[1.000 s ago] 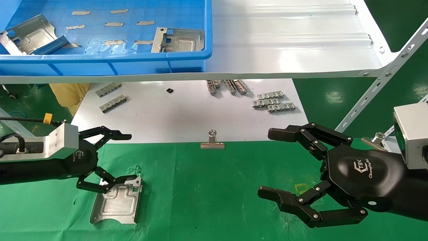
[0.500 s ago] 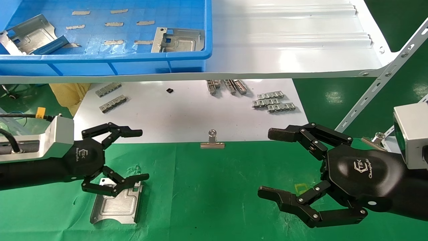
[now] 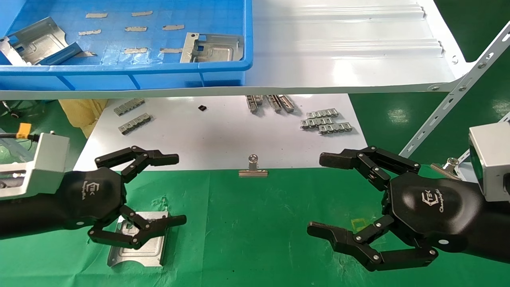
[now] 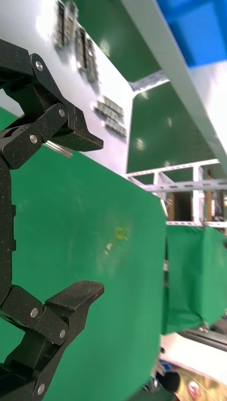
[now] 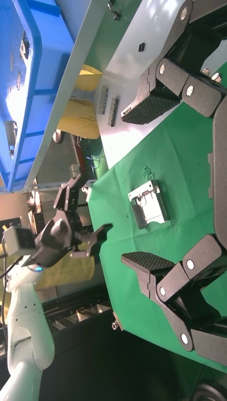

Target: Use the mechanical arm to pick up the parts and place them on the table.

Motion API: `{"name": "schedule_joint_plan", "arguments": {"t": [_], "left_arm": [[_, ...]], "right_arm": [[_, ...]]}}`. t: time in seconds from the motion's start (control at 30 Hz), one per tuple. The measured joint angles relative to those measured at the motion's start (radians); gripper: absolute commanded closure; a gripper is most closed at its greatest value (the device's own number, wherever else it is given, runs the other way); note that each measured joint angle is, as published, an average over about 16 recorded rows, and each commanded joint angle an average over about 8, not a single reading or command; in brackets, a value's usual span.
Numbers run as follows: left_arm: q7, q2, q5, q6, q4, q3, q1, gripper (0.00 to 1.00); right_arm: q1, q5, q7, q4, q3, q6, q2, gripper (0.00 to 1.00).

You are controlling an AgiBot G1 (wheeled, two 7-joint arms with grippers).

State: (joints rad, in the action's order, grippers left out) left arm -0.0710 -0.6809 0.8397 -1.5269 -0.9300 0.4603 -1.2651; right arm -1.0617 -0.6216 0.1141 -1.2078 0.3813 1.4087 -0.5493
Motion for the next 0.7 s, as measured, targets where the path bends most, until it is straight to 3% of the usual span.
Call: {"name": "schedule_joint_plan", "arguments": {"t": [0.7], "left_arm": [[0.256,0.070,-0.112,0.031,-0.359,-0.183,0.193,0.00]], "right_arm": [[0.000,0.000,0.000,0.000,0.000,0.000,0.000,0.00]]}}
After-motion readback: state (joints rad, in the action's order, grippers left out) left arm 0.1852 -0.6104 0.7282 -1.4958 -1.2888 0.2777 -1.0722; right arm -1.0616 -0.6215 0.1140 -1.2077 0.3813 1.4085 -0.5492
